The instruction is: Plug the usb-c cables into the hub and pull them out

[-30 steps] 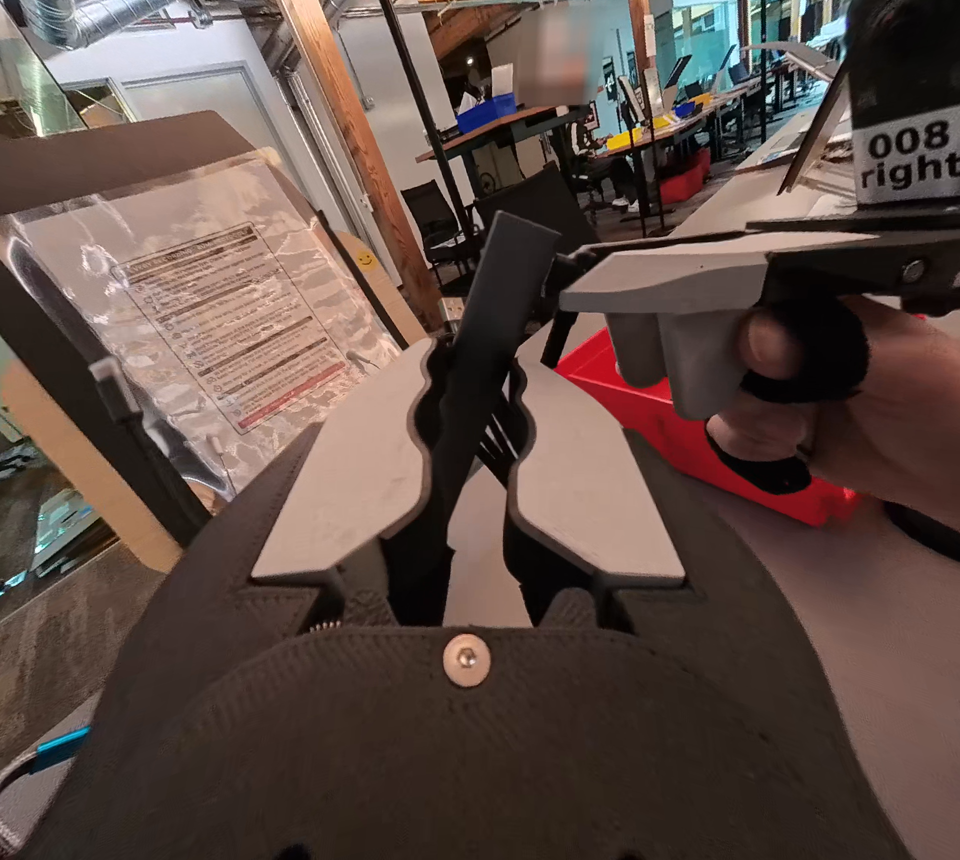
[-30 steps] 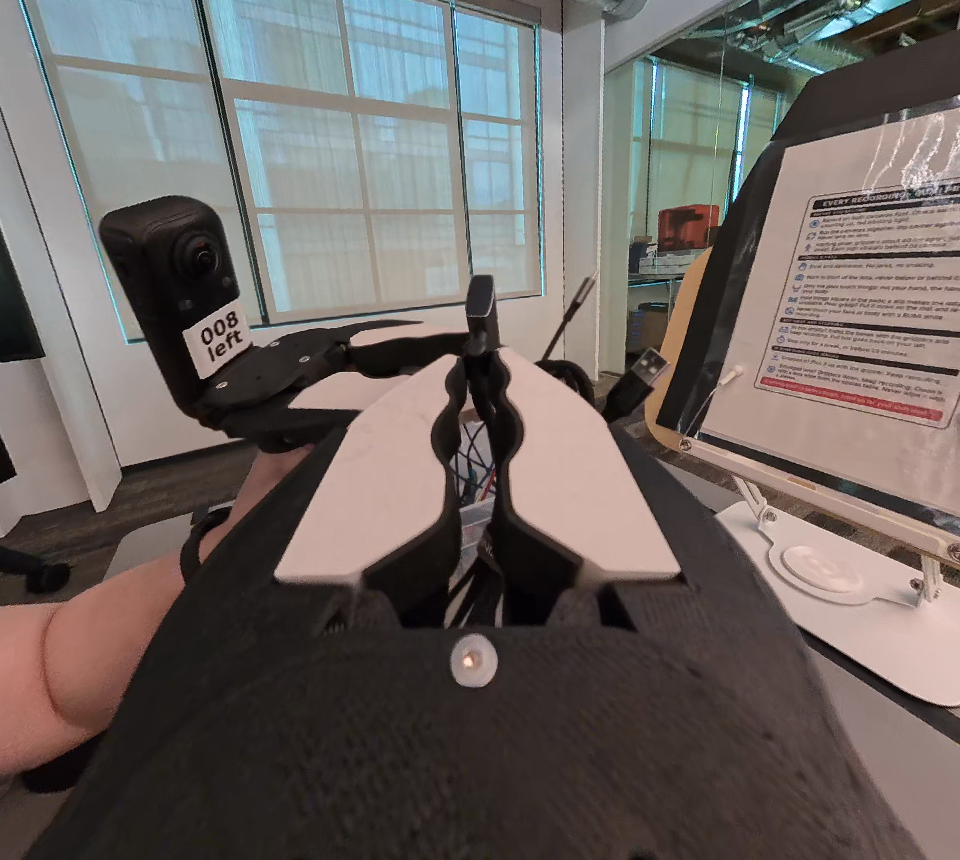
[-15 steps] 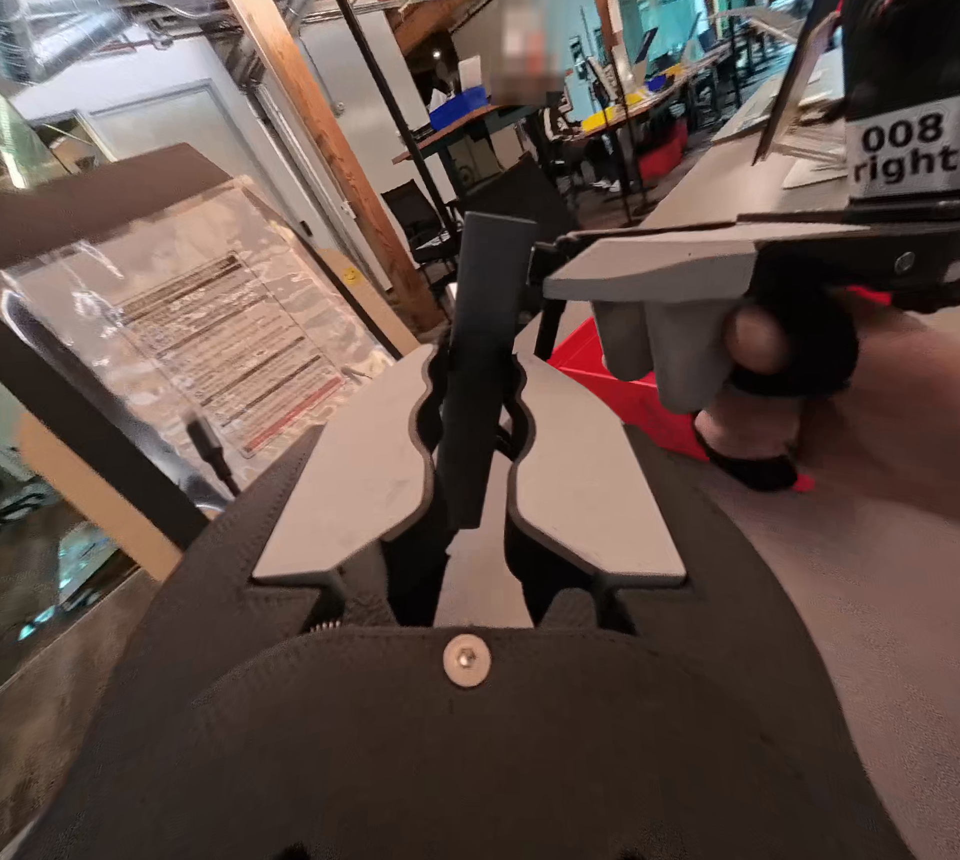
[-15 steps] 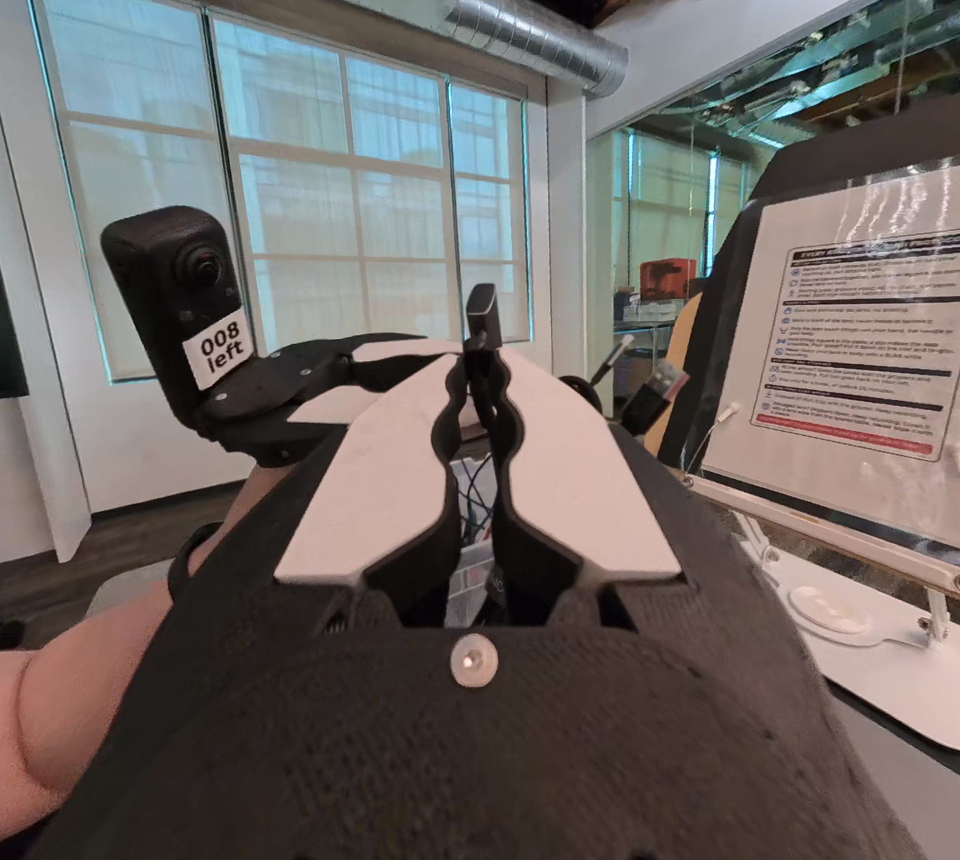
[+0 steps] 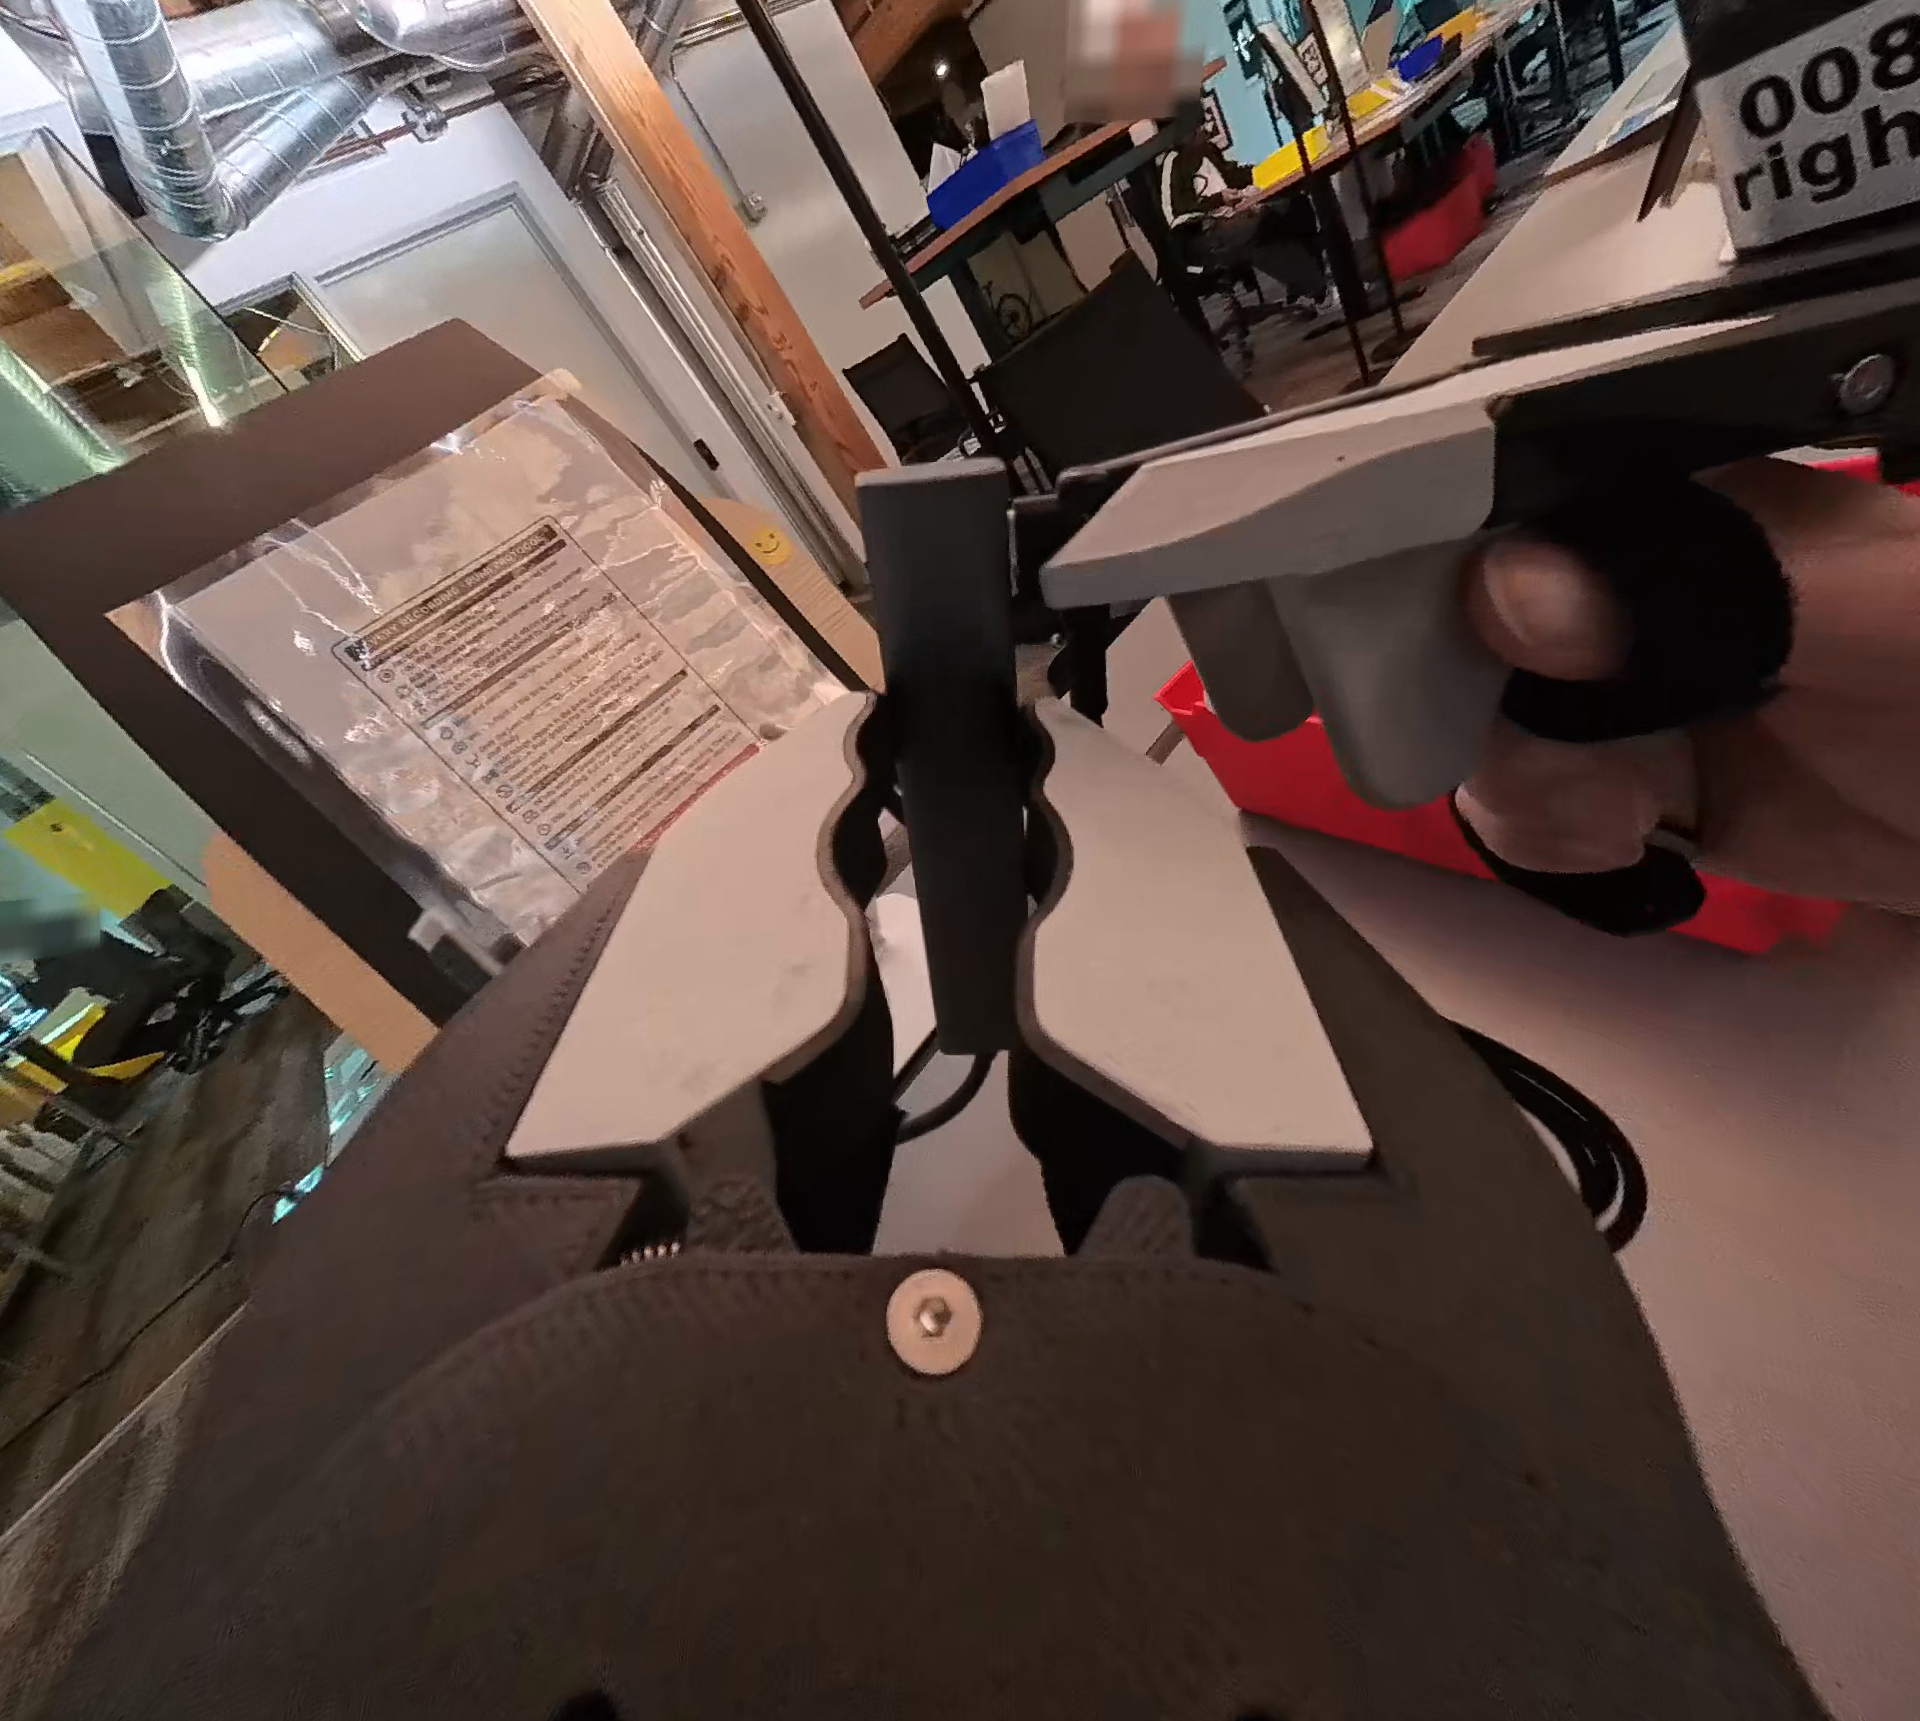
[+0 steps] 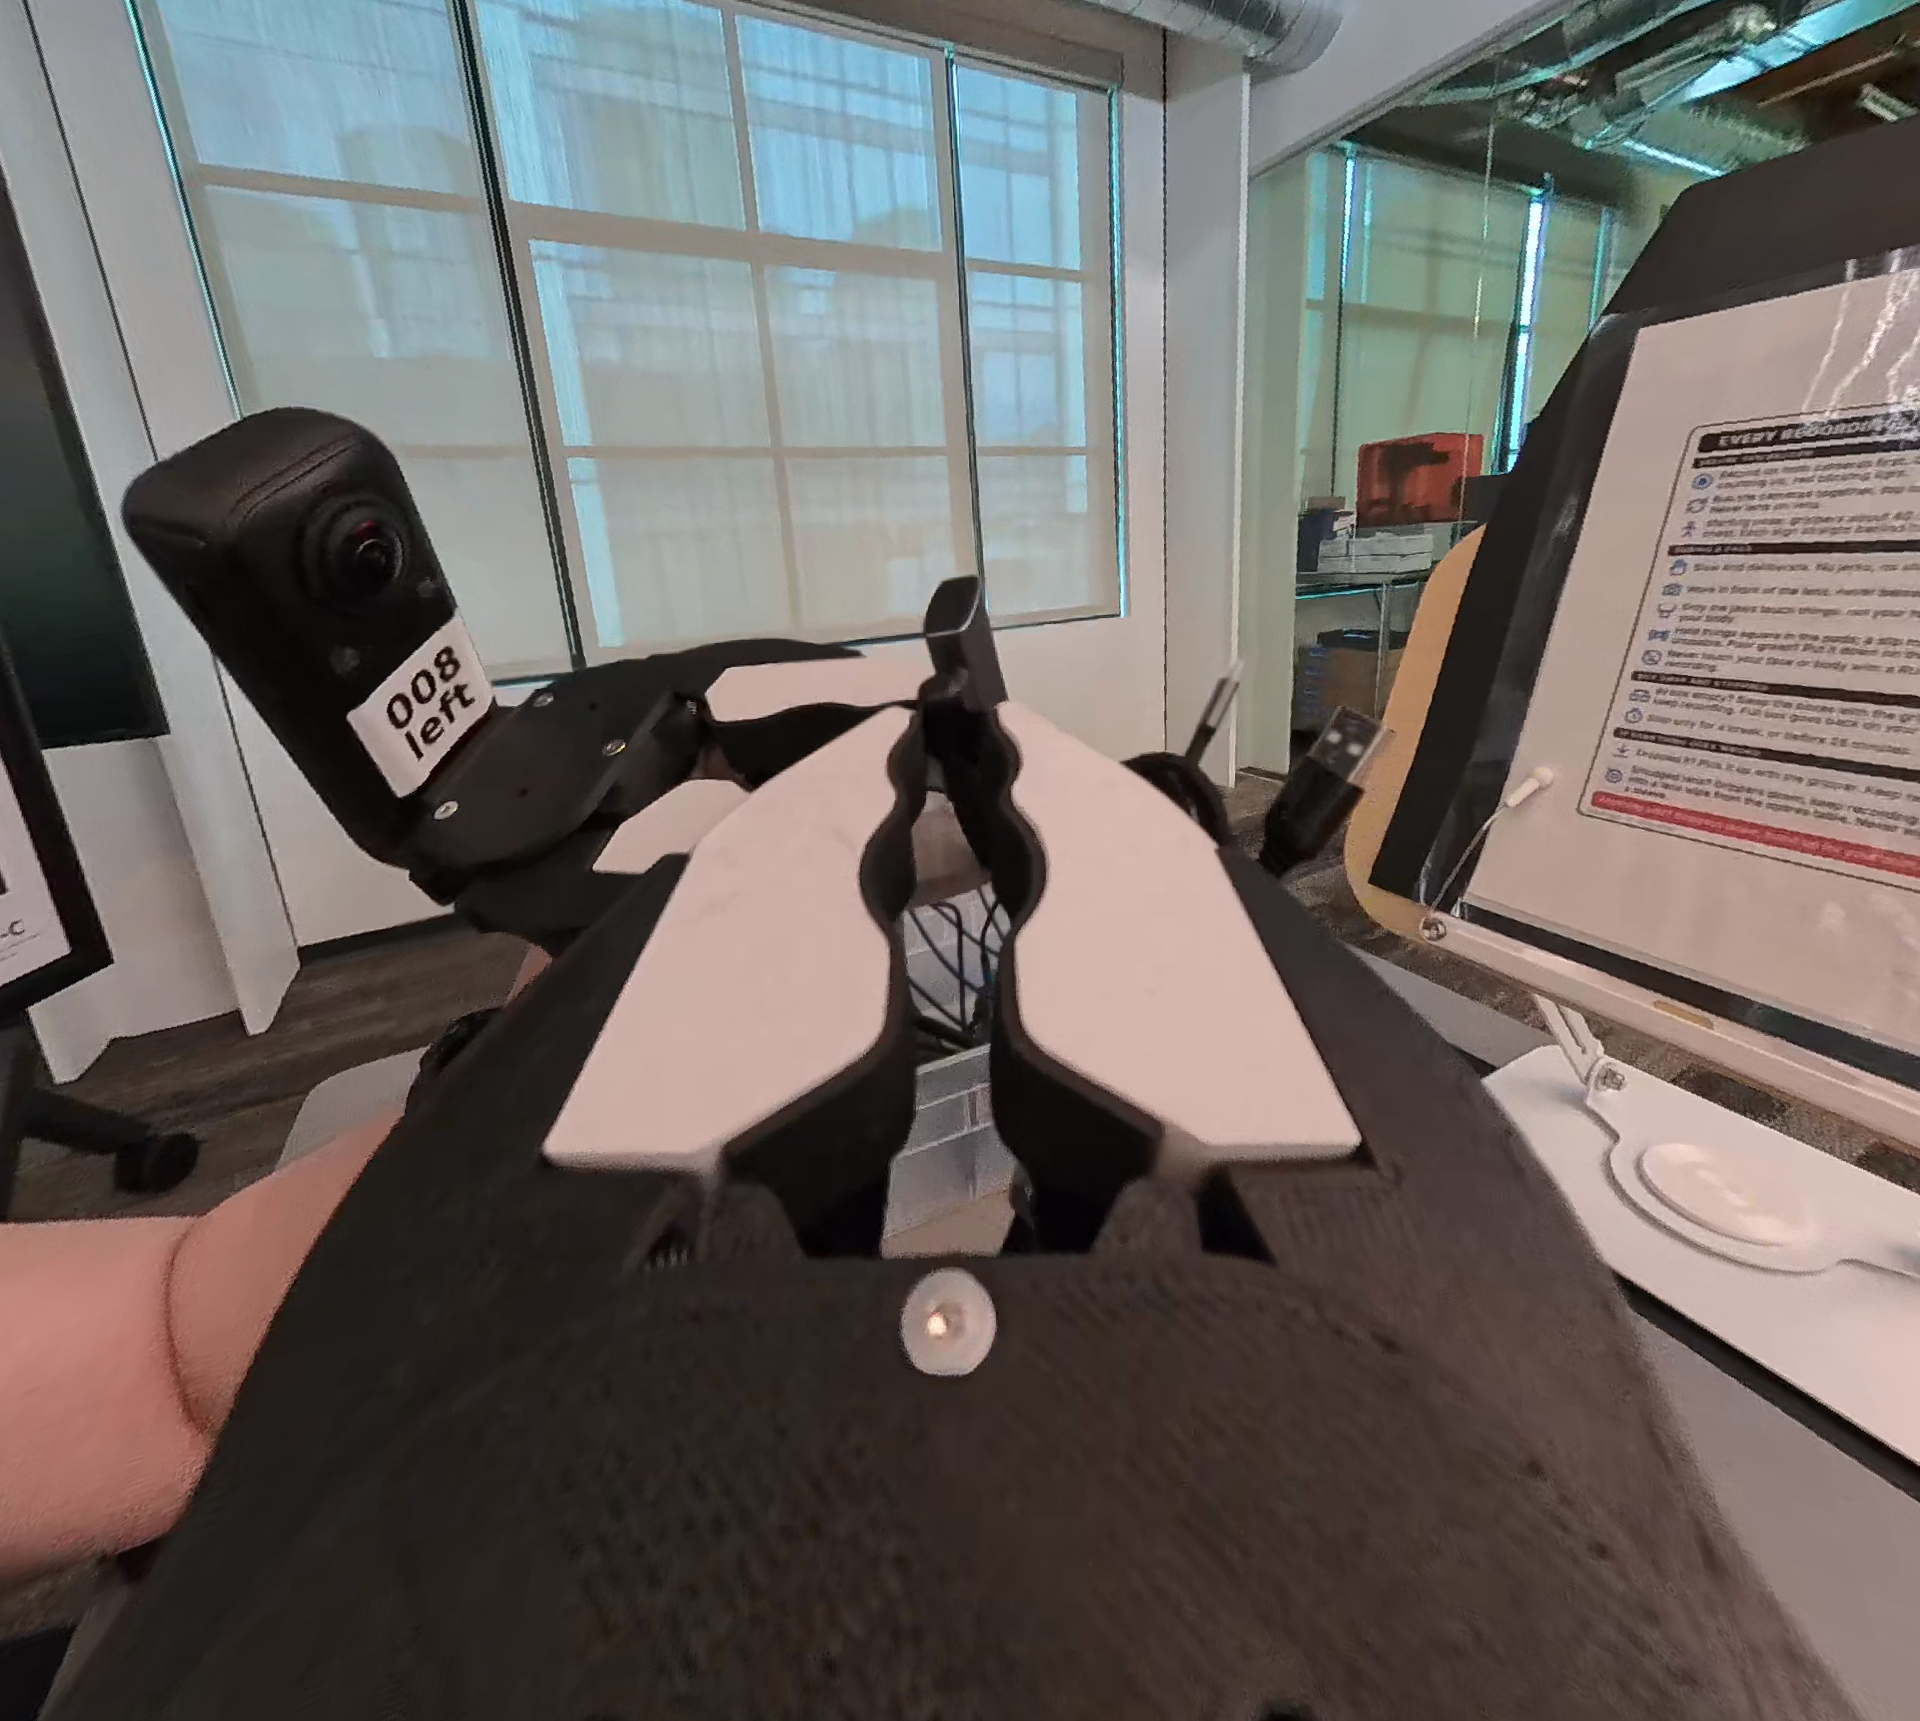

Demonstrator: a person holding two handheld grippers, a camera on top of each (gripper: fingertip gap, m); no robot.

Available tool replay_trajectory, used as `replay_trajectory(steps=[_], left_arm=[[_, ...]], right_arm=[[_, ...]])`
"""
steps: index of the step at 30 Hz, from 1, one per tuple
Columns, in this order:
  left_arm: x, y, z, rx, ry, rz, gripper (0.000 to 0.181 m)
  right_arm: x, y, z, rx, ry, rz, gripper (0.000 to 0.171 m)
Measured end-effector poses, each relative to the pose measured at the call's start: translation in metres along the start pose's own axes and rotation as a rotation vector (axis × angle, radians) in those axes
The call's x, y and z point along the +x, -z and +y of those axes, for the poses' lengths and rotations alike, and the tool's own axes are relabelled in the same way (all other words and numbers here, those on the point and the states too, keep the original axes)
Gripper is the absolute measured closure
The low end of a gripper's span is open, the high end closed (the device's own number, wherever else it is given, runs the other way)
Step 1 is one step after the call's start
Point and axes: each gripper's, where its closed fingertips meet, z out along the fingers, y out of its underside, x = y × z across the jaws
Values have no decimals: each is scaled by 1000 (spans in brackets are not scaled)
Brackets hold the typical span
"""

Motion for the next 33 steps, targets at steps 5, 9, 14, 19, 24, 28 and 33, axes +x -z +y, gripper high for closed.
replay_trajectory(steps=[5,9,14,19,24,28,33], left_arm=[[0,1,-3,4,38,6,159],[-3,3,-10,72,168,42,158],[-9,2,-10,75,166,19,158],[-10,5,-14,81,176,34,157],[-5,9,-21,92,229,96,158],[6,17,-21,58,10,120,160],[6,45,-40,162,213,342,149]], right_arm=[[3,3,-2,28,24,18,162],[0,3,-5,113,27,66,162],[1,0,-5,133,54,102,162],[-4,1,-7,152,79,94,162],[-8,4,-13,170,133,47,162],[-15,7,-15,35,173,-109,162],[-22,18,-10,-124,22,-356,163]])
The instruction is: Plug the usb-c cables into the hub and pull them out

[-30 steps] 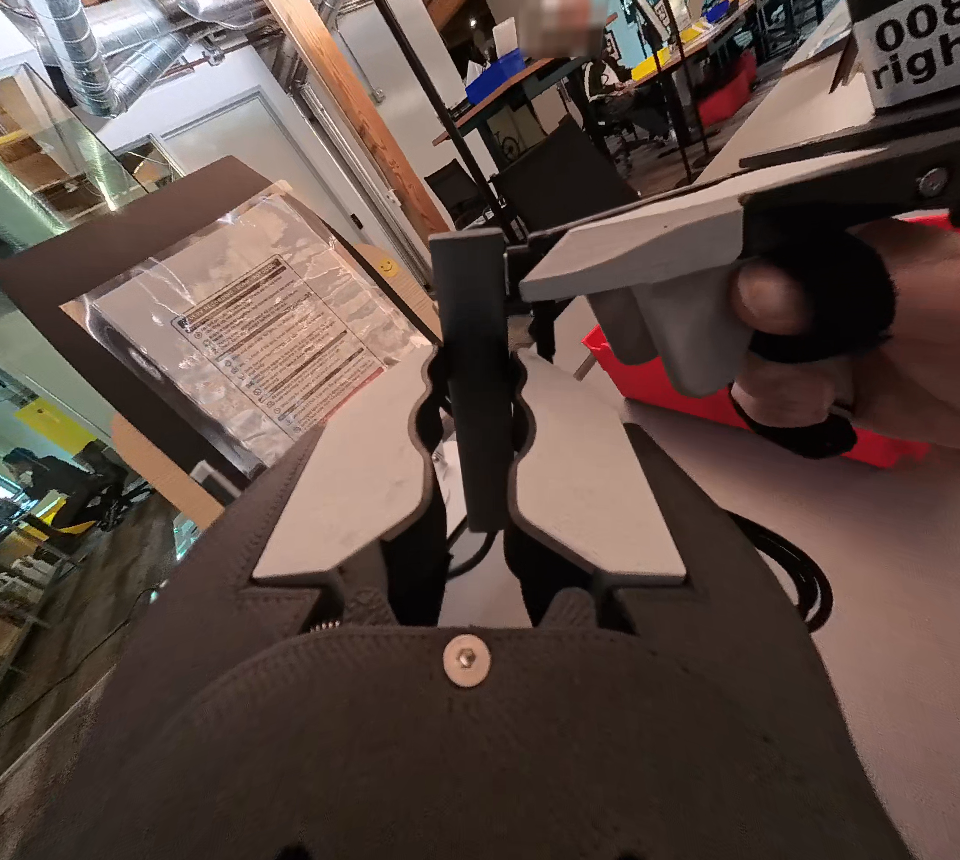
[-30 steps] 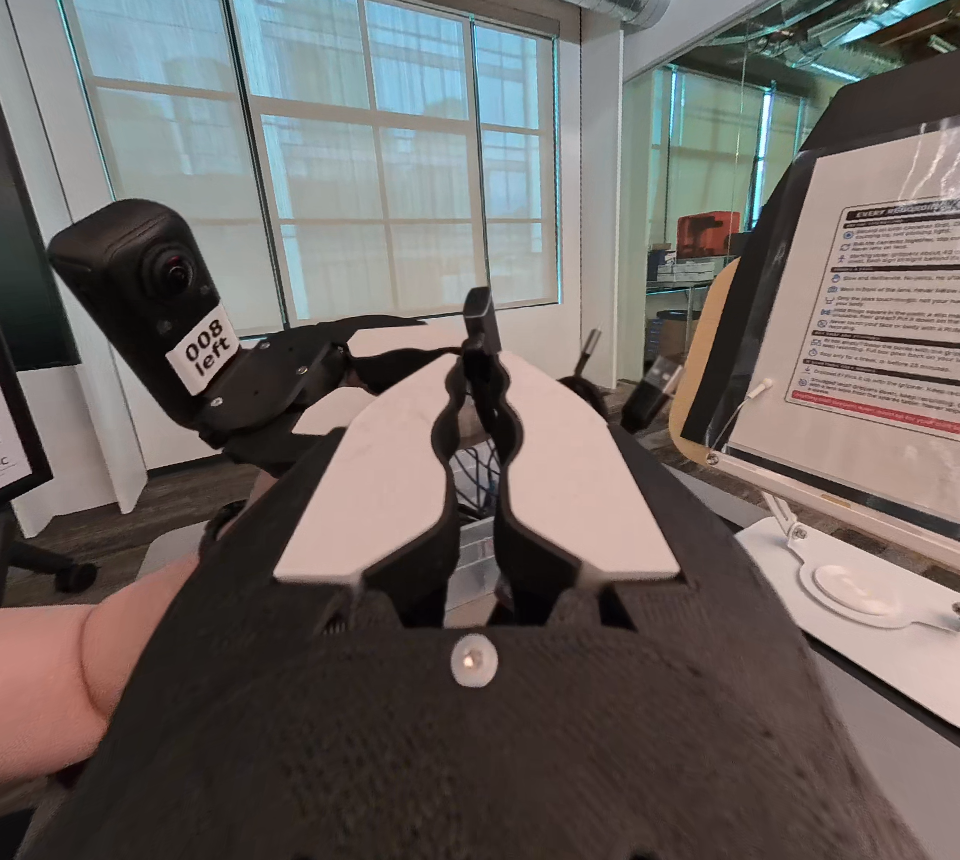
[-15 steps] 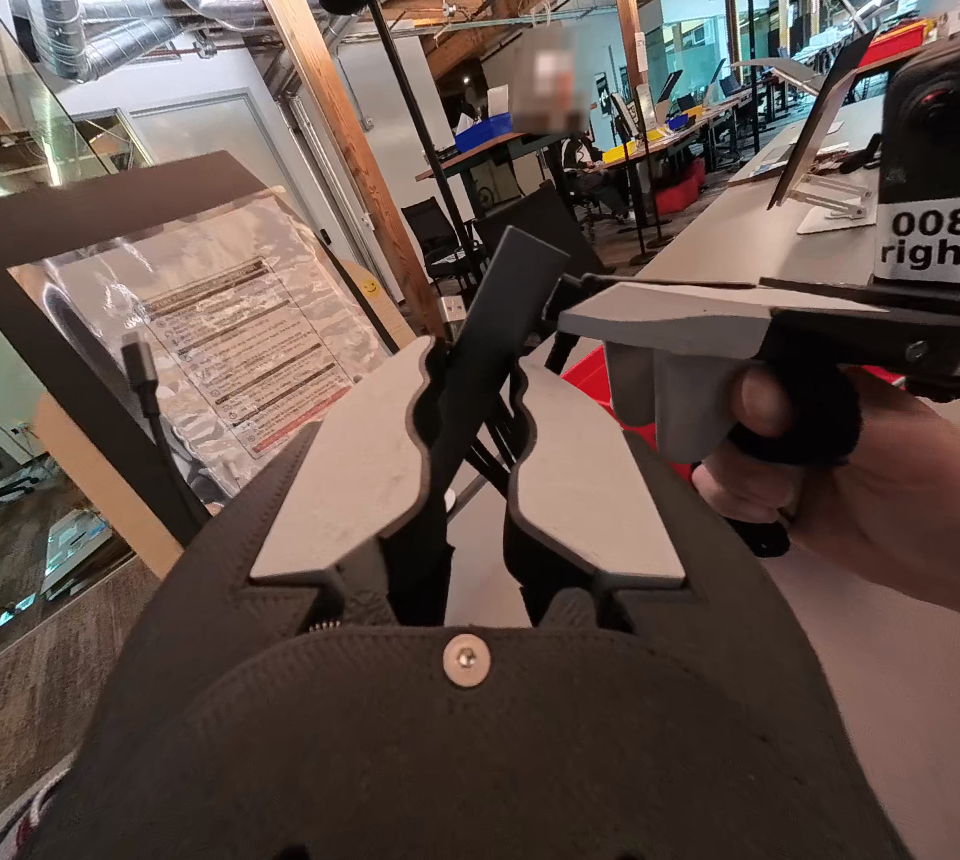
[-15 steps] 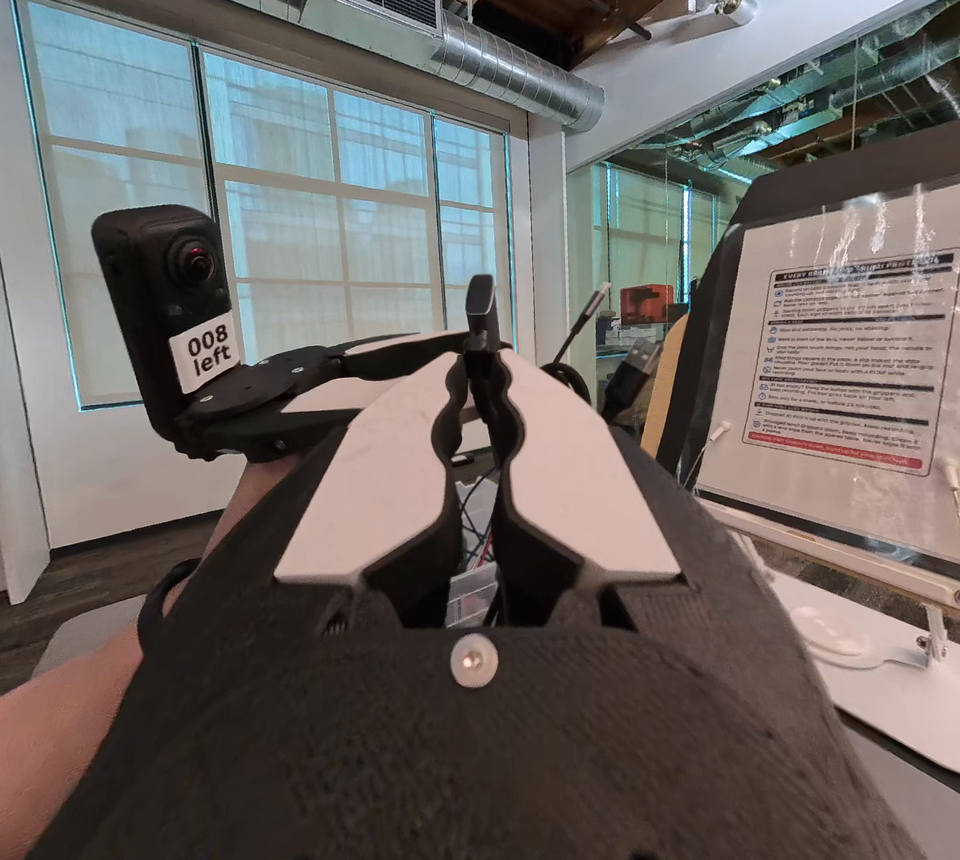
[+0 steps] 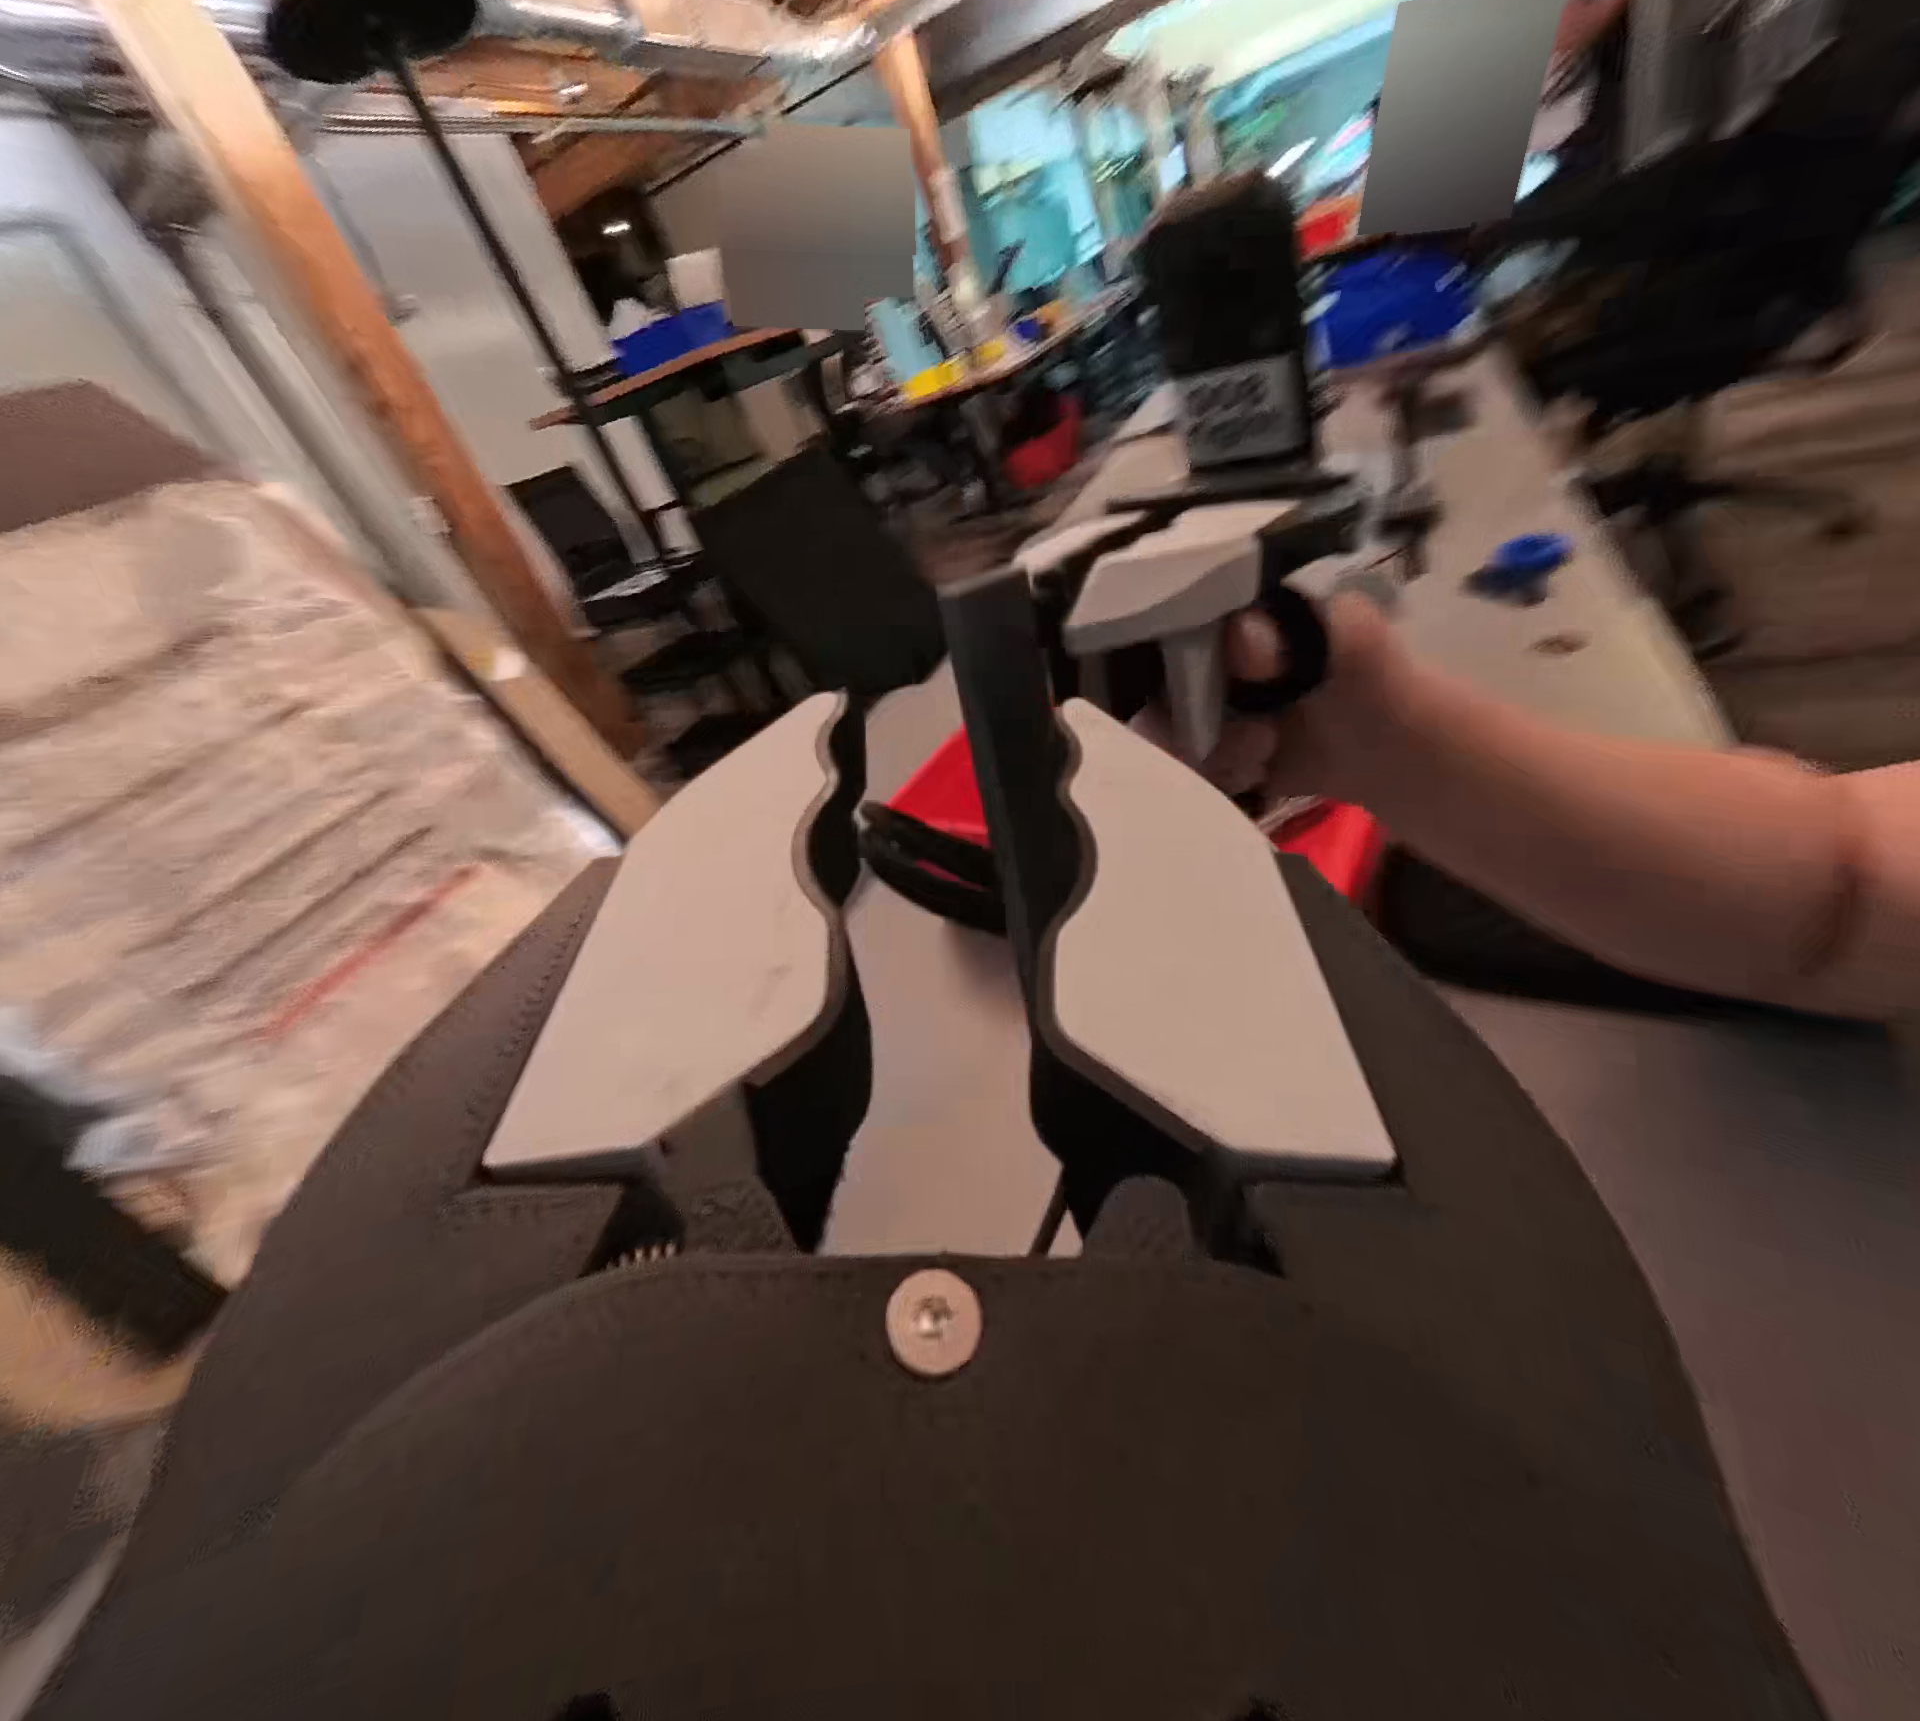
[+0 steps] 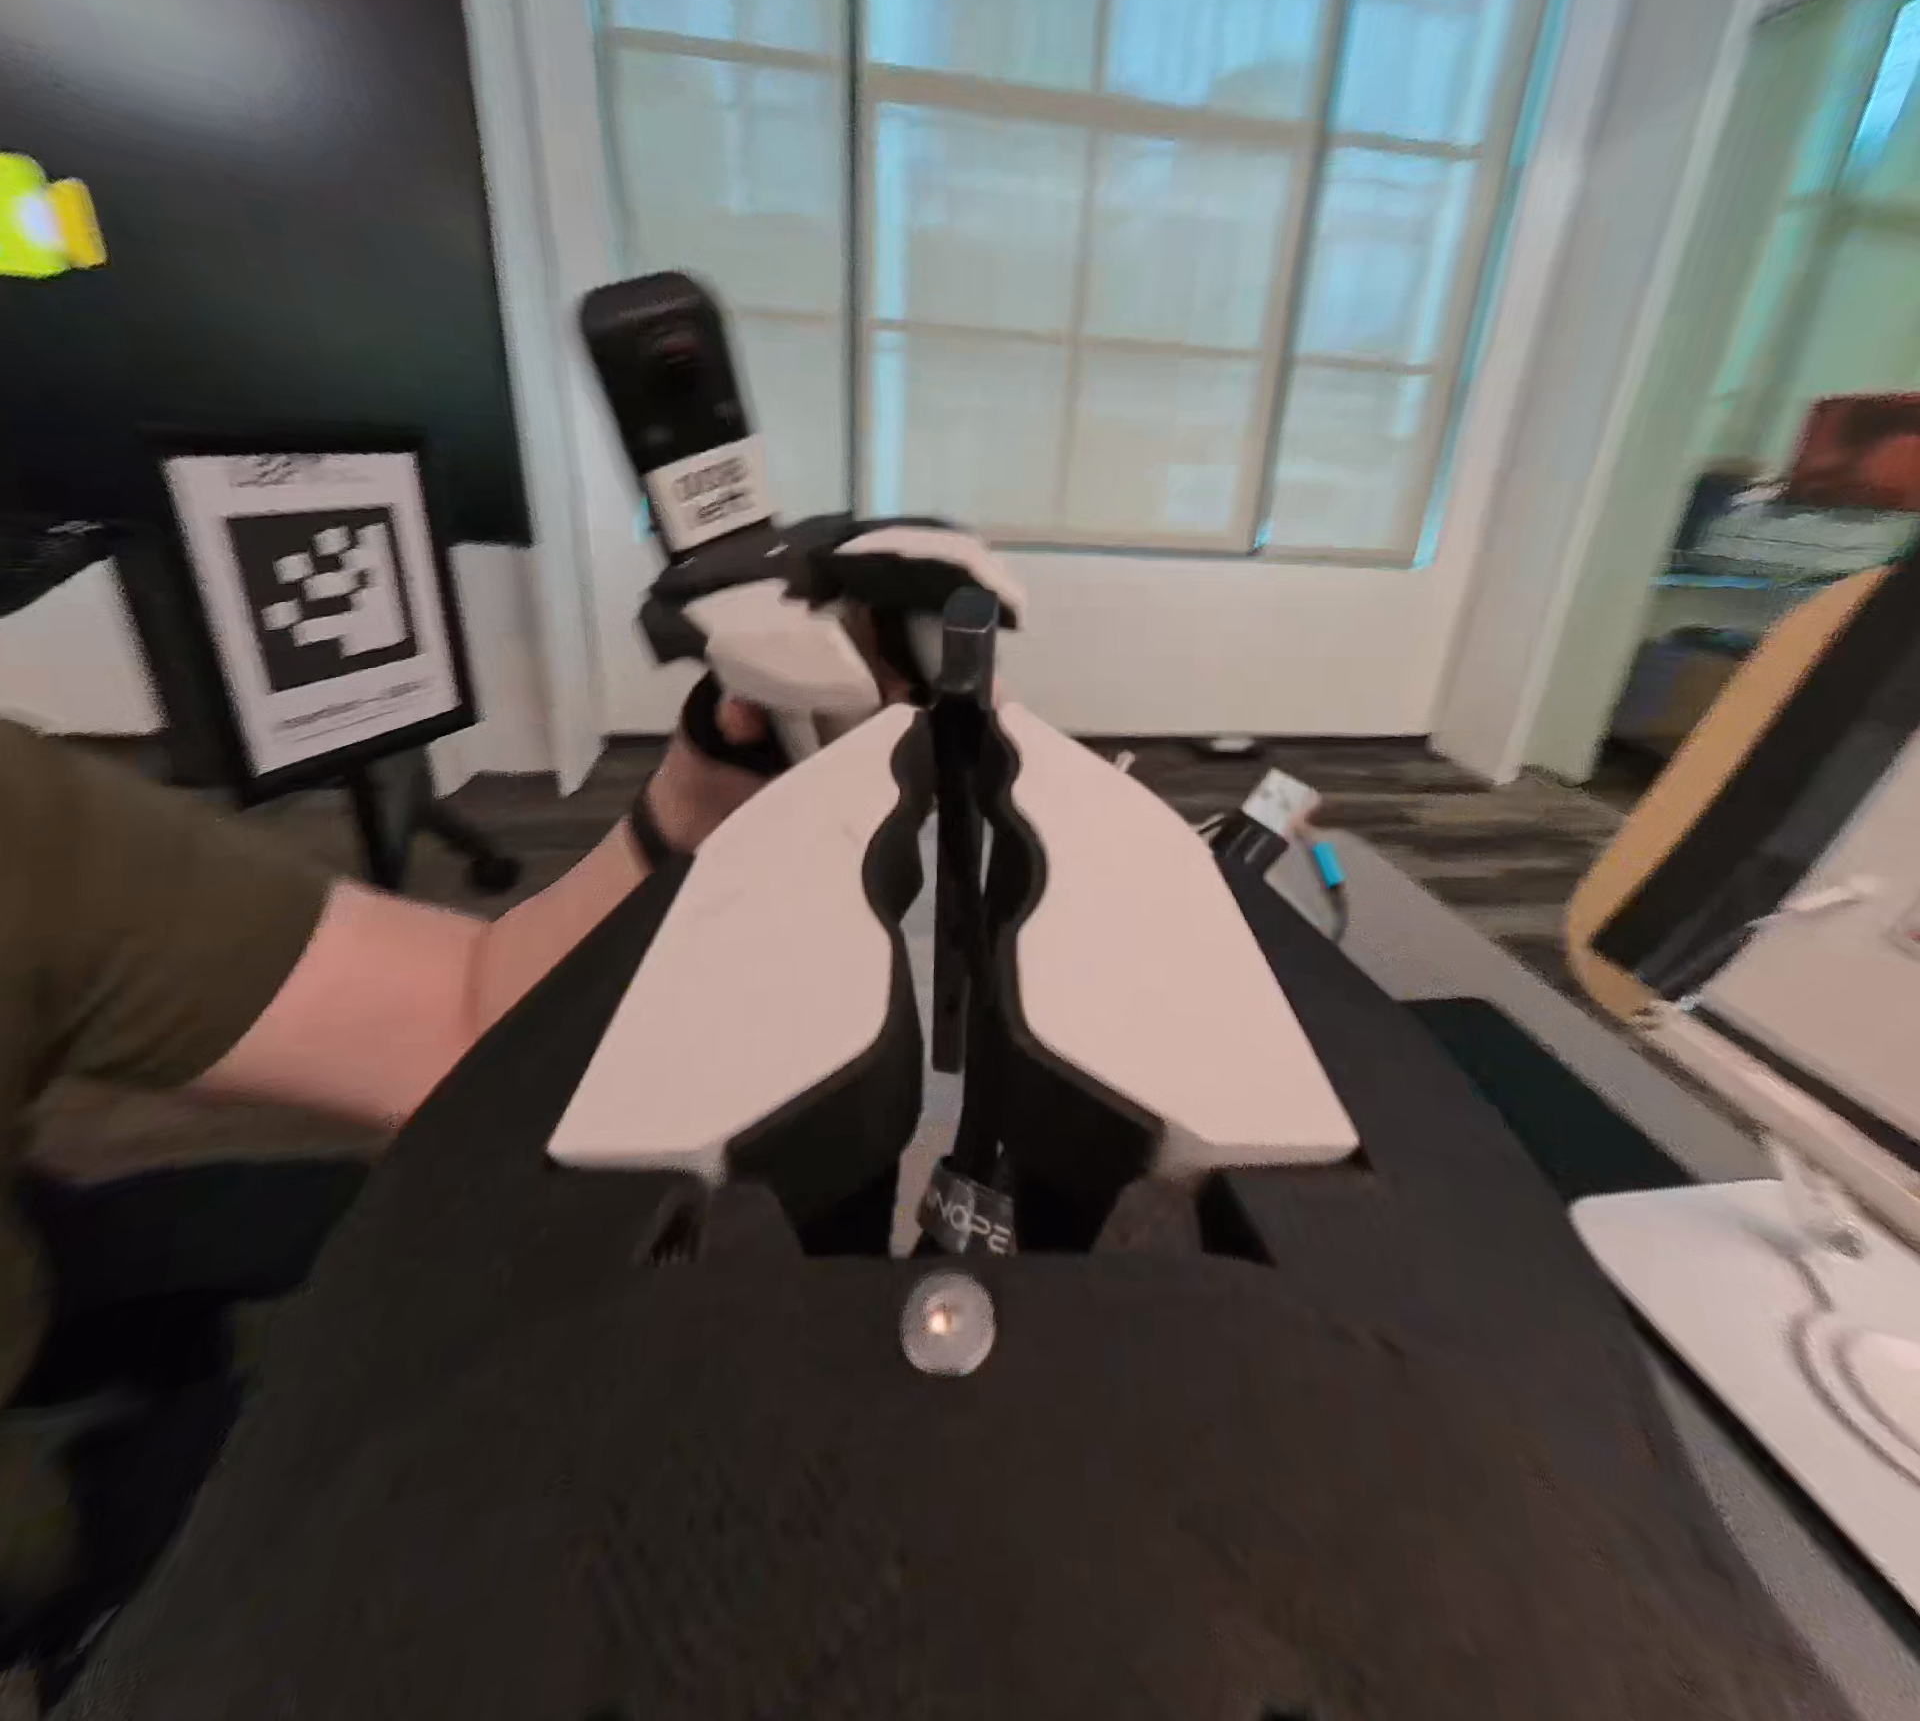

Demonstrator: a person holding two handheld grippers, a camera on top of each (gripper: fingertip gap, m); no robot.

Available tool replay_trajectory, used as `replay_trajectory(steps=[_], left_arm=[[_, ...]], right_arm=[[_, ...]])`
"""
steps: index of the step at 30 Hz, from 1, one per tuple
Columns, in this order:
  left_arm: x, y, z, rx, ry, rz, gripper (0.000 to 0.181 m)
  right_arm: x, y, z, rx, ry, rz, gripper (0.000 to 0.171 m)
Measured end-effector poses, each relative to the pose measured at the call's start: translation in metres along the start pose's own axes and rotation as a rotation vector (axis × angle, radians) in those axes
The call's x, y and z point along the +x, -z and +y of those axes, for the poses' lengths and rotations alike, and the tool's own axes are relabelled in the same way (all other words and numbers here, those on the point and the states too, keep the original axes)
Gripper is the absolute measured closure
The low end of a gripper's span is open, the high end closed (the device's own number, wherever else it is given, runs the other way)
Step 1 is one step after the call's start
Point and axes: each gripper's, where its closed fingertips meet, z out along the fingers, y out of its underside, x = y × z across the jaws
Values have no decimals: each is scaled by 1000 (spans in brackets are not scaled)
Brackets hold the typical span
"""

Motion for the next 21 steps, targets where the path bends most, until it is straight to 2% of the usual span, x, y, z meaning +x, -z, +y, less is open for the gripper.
replay_trajectory(steps=[2,6,7,8,15,21], left_arm=[[6,5,-3,50,137,141,146],[24,3,7,25,295,359,153],[26,2,10,11,300,377,167],[28,0,14,-7,289,382,171],[26,-3,32,-109,244,353,171],[29,-3,30,-125,306,405,172]], right_arm=[[-14,-1,10,-76,6,-107,162],[-20,-8,27,-160,50,-131,162],[-20,-9,30,-169,50,-138,162],[-19,-9,33,-172,50,-141,162],[-13,-10,41,-166,44,-147,162],[-14,-10,38,-122,38,-164,162]])
